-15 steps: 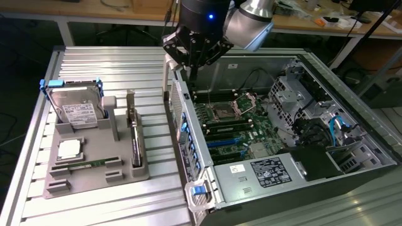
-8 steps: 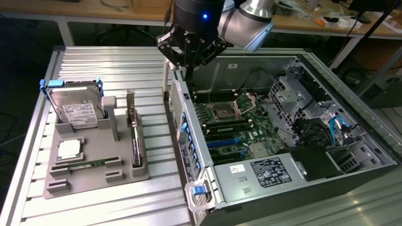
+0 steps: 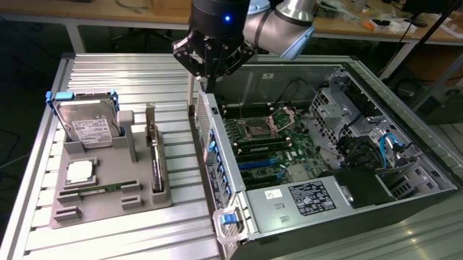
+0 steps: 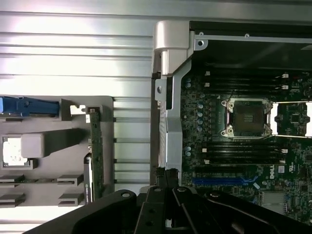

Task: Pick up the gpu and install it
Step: 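Reach for the gpu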

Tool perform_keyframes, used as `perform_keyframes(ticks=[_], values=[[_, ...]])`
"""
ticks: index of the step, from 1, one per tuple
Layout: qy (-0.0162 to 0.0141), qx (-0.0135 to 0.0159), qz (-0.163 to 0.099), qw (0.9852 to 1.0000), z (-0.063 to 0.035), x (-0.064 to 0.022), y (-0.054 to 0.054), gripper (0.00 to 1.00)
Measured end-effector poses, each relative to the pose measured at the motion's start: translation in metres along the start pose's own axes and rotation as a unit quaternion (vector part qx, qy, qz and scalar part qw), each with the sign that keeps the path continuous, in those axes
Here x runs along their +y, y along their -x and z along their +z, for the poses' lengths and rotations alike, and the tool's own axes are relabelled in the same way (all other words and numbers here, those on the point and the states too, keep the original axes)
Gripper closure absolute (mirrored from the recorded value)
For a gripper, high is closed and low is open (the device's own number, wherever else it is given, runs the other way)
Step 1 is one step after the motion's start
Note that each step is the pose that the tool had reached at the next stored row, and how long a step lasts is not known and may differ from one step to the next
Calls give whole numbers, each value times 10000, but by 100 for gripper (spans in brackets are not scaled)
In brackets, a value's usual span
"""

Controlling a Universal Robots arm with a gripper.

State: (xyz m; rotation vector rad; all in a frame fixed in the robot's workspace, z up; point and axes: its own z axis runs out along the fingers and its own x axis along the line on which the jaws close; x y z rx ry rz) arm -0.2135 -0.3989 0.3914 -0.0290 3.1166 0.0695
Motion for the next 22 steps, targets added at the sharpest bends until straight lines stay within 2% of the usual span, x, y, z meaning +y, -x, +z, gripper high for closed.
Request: perform_keyframes(ticks=[22], values=[[4, 7, -153, 9999, -6, 7, -388, 89]])
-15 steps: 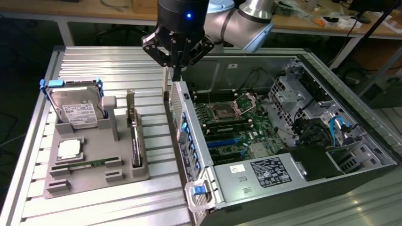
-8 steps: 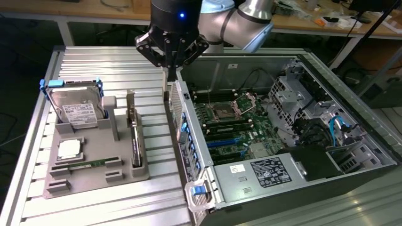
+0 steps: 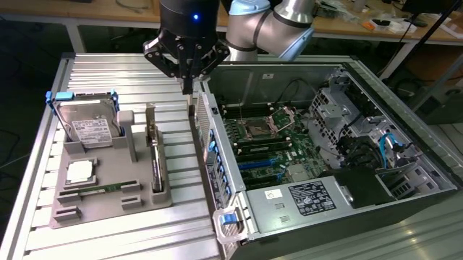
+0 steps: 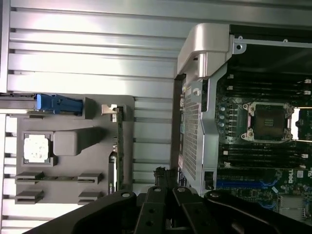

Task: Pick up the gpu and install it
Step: 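Reach for the gpu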

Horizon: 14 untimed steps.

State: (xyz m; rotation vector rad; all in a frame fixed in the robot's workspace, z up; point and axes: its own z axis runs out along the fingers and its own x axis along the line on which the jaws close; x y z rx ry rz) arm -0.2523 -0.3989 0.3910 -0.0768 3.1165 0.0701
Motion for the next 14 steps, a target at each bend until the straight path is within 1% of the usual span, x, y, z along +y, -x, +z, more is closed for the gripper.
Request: perform_keyframes(ticks=[14], values=[[2, 3, -80, 10000, -3, 11, -227, 89]])
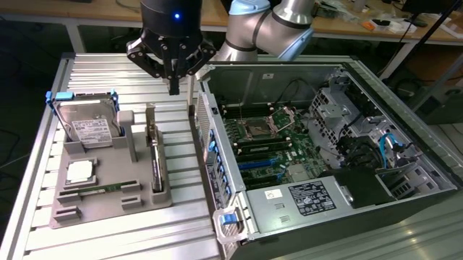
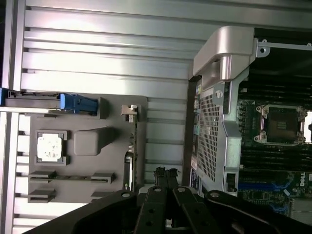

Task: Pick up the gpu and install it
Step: 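Reach for the gpu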

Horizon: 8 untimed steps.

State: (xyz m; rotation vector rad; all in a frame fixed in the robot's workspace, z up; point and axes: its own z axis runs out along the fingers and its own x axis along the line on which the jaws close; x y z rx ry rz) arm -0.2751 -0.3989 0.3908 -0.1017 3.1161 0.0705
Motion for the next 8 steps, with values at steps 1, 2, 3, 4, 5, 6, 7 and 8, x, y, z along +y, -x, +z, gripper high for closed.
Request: perform_keyframes(ticks=[1, 2, 3, 4, 5, 6, 7, 8], values=[[0, 0, -5, 10000, 0, 1, -11, 89], [0, 1, -10, 10000, 0, 2, -23, 89], [0, 1, -18, 10000, -1, 3, -45, 89], [0, 1, -25, 10000, -1, 4, -63, 89], [0, 1, -31, 10000, -1, 5, -76, 89], [1, 1, -35, 10000, -1, 6, -90, 89], [1, 2, -40, 10000, -2, 7, -102, 89], [1, 2, -45, 10000, -2, 8, -116, 89]])
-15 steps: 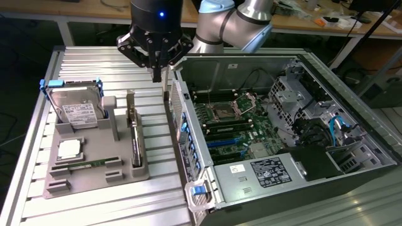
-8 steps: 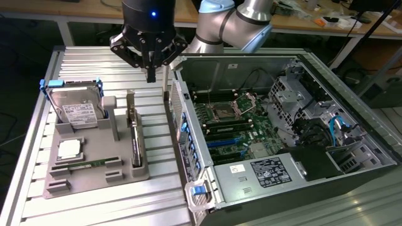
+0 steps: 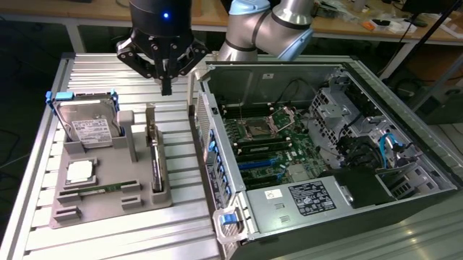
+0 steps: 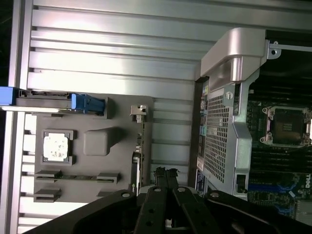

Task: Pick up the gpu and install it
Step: 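Reach for the gpu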

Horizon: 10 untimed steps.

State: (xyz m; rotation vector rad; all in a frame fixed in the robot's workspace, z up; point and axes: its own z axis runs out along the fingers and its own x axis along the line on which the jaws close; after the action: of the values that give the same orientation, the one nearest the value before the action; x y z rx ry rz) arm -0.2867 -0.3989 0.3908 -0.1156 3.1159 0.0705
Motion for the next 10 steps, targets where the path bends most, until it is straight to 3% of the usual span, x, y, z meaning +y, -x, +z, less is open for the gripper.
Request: perform_keyframes(ticks=[6, 10], values=[[1, 2, -40, 10000, -1, 8, -101, 89], [1, 2, -44, 10000, -1, 8, -110, 89]])
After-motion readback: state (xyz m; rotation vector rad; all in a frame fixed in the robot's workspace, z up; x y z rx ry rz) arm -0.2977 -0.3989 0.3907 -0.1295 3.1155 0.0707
